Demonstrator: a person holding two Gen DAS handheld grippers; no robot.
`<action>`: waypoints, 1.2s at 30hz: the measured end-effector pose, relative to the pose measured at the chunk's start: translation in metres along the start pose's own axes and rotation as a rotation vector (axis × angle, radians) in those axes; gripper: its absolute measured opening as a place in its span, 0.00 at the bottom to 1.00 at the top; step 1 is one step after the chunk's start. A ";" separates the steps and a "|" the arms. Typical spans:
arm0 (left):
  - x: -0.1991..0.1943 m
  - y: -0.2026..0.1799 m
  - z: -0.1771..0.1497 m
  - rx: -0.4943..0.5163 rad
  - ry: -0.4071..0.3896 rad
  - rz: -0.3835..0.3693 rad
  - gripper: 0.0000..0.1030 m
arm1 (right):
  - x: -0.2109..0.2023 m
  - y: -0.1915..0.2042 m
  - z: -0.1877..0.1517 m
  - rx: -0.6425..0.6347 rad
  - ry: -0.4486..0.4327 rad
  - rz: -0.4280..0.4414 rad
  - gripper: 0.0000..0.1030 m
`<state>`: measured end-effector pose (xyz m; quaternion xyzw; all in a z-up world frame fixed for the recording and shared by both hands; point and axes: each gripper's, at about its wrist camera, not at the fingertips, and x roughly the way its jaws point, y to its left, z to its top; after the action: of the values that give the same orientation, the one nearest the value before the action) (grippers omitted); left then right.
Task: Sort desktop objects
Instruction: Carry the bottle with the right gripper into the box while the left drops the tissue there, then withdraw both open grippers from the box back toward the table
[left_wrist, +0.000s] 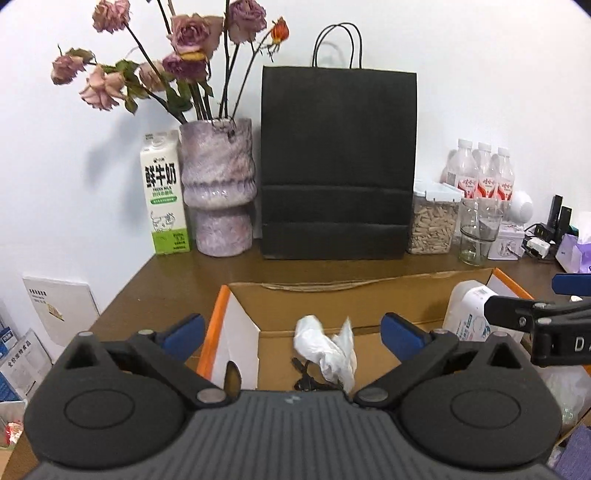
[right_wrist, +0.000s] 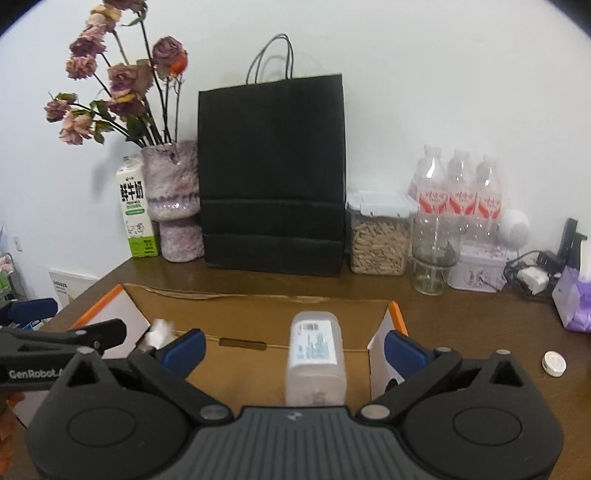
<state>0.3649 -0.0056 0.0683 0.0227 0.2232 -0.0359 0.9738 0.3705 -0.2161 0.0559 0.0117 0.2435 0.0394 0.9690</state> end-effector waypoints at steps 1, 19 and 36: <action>-0.002 0.000 0.000 -0.002 -0.006 0.000 1.00 | -0.002 0.002 0.001 -0.007 -0.001 0.000 1.00; -0.027 0.005 0.003 -0.032 -0.059 0.014 1.00 | -0.022 0.009 0.009 -0.029 -0.043 0.026 1.00; -0.120 0.029 -0.023 -0.120 -0.129 0.062 1.00 | -0.103 0.027 -0.007 -0.100 -0.139 0.097 1.00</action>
<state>0.2497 0.0322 0.1002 -0.0310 0.1609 0.0064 0.9865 0.2750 -0.1979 0.0995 -0.0223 0.1724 0.0974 0.9799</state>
